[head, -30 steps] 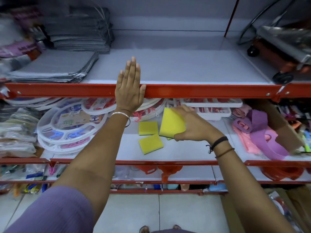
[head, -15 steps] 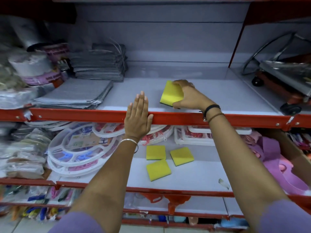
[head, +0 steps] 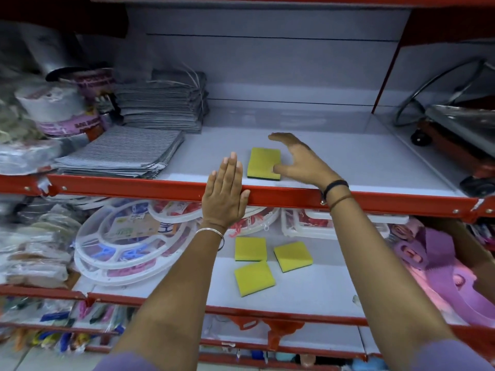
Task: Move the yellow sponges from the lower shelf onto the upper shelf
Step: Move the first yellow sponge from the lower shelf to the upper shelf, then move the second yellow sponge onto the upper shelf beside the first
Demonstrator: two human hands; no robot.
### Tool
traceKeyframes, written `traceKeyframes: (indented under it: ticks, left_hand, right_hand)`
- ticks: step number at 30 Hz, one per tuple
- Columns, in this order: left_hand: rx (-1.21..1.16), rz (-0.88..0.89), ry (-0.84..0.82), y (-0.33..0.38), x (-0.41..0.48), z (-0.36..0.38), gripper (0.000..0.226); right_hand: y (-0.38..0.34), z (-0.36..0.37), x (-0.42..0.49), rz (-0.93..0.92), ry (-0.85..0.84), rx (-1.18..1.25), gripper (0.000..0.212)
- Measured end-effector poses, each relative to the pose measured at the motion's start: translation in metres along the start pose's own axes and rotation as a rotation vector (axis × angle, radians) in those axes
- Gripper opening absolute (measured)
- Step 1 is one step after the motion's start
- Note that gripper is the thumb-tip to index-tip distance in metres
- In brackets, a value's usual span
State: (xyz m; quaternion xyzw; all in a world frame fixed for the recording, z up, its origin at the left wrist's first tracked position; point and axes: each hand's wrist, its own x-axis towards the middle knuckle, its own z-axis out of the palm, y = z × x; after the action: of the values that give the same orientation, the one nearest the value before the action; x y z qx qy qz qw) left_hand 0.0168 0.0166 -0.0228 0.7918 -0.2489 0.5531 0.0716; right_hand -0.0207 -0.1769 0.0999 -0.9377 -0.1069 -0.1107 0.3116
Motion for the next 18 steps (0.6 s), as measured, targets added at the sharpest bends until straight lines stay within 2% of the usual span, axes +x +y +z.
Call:
traceKeyframes:
  ticks: [4,6,8,11,13,16,18]
  left_hand:
    - [-0.019,-0.004,0.005,0.0,0.001,-0.002,0.06]
    - [-0.042,0.009,0.0,0.0,-0.001,-0.003,0.059]
    - [-0.04,0.02,-0.005,0.0,0.0,-0.003,0.059]
    - [-0.04,0.011,-0.005,0.0,-0.002,-0.001,0.06]
    - [-0.02,0.012,-0.01,0.0,-0.002,0.002,0.06]
    - [-0.023,0.022,-0.001,0.0,-0.002,0.005,0.057]
    - [-0.023,0.023,0.009,-0.001,-0.002,0.006,0.058]
  right_hand:
    - [-0.028,0.01,-0.063,-0.198,0.256,0.166,0.039]
    - [-0.033,0.03,-0.096,-0.238,0.284,0.277,0.03]
    - [-0.028,0.057,-0.12,-0.213,0.228,0.326,0.028]
    - [-0.002,0.109,-0.141,-0.034,0.113,0.219,0.03]
    - [0.02,0.143,-0.145,0.131,0.042,0.059,0.038]
    - [0.046,0.186,-0.144,0.37,-0.135,-0.239,0.062]
    - [0.058,0.209,-0.141,0.516,-0.25,-0.314,0.079]
